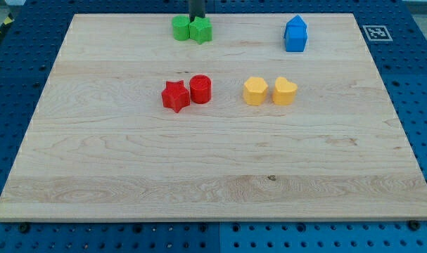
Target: Place the green star left to the yellow hexagon
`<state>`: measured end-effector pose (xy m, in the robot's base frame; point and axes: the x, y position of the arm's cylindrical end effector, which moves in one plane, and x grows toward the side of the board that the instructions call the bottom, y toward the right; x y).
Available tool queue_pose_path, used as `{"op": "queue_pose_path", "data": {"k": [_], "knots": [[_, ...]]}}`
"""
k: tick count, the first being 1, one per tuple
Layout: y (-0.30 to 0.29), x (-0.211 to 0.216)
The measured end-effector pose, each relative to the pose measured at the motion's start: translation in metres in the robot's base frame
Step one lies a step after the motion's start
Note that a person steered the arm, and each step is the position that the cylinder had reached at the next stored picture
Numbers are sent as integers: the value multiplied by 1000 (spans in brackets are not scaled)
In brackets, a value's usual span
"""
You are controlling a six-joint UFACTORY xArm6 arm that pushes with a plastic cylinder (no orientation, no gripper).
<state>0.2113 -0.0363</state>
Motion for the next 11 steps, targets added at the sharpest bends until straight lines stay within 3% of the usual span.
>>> {"op": "queue_pose_path", "data": {"k": [4,7,9,11], "knots": [[17,59],[-13,59],[-12,95],[-50,101]]}}
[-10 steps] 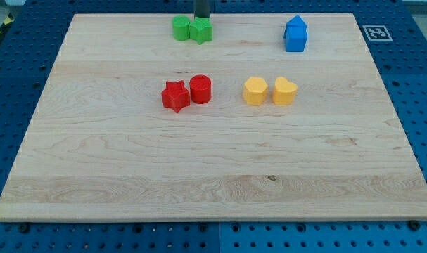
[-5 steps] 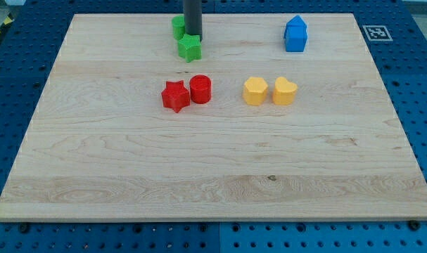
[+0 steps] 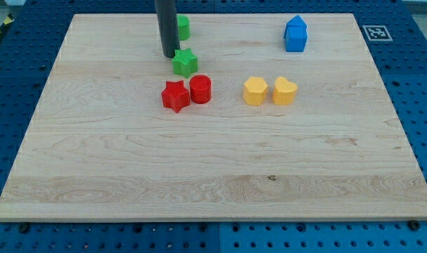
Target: Place the green star left to the yellow hexagon
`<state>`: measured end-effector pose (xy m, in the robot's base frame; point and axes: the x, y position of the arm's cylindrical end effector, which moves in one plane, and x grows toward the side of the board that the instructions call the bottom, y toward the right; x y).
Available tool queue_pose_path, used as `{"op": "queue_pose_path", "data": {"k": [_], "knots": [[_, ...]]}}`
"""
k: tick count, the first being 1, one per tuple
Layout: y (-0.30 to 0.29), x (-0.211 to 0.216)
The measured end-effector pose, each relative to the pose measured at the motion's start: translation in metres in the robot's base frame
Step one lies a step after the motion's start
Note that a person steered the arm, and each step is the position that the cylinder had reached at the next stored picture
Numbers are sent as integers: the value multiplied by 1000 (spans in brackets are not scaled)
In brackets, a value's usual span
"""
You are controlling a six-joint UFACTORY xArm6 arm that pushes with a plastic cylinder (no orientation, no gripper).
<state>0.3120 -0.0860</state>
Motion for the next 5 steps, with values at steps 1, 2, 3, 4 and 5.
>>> {"op": "queue_pose_path", "data": {"k": [1,2,3,4,5], "knots": [[6,3],[11,16],[12,25],[12,38],[12,56]]}}
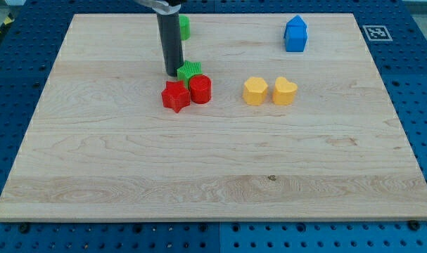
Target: Place the green star left to the yellow hexagon
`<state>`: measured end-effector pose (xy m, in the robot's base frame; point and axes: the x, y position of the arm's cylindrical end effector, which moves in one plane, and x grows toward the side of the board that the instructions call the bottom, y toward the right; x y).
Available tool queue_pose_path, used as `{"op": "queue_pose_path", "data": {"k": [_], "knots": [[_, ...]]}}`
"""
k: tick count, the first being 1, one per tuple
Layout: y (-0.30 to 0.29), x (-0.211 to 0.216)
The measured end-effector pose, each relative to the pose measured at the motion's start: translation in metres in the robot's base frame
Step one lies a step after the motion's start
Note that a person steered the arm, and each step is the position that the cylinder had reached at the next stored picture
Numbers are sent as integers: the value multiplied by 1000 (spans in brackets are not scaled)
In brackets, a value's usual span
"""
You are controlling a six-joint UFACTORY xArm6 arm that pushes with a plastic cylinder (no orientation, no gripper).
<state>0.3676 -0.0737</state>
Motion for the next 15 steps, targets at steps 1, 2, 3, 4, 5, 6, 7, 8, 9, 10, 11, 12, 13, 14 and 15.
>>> {"op": "queue_pose_path", "data": {"k": [1,2,3,4,5,6,7,8,9,10,11,12,13,14,15], "knots": [[-5,18],[-3,21],[6,18],[10,1],[24,-6],[54,-6],[84,-6],[107,-6],[125,1],[130,24],[129,-4],[107,-26],[76,-25],[75,-18],[81,7]]}}
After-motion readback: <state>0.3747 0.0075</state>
